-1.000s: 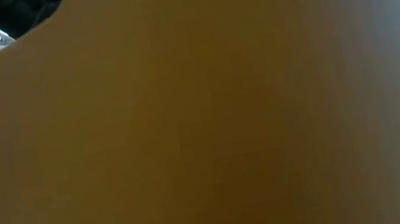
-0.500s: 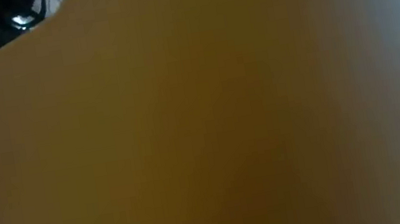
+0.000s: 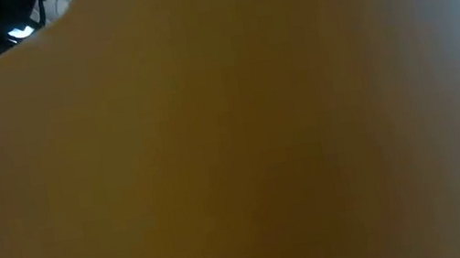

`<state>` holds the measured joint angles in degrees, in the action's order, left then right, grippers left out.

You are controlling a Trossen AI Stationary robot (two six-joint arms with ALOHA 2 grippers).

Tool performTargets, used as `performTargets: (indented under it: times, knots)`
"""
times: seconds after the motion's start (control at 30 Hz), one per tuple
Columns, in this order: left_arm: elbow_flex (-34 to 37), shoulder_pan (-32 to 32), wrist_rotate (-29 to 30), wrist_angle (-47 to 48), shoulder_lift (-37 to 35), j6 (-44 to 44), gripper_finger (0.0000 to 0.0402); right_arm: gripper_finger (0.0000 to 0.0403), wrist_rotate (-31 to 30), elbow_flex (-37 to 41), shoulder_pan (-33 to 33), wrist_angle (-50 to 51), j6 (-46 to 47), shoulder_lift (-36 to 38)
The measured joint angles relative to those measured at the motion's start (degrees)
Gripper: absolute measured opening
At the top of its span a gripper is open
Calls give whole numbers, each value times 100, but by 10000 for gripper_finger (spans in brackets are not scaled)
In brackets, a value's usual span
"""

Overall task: Sort Maruchan noodles
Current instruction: Put the green noodle pack into the white bin

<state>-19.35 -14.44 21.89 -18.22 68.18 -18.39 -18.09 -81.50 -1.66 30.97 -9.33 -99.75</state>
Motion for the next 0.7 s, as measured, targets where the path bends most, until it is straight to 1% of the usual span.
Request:
performTargets:
  times: [0.07, 0.13, 0.33, 0.47, 0.7]
  knots:
    - [0, 0, 6, 4, 0, -102, 103, 28, -313, -103, -114, 93, -126, -197]
    - [0, 0, 8, 8, 0, -177, 103, 28, -491, -166, -208, 83, -185, -347]
    - [0, 2, 25, -45, 2, -206, 103, 28, -515, -159, -325, 229, -50, -500]
    - [0, 2, 153, -99, 4, -204, 103, 28, -534, -24, -325, 252, 134, -532]
    - [0, 4, 304, -141, 7, -204, 103, 28, -544, 49, -321, 181, 176, -830]
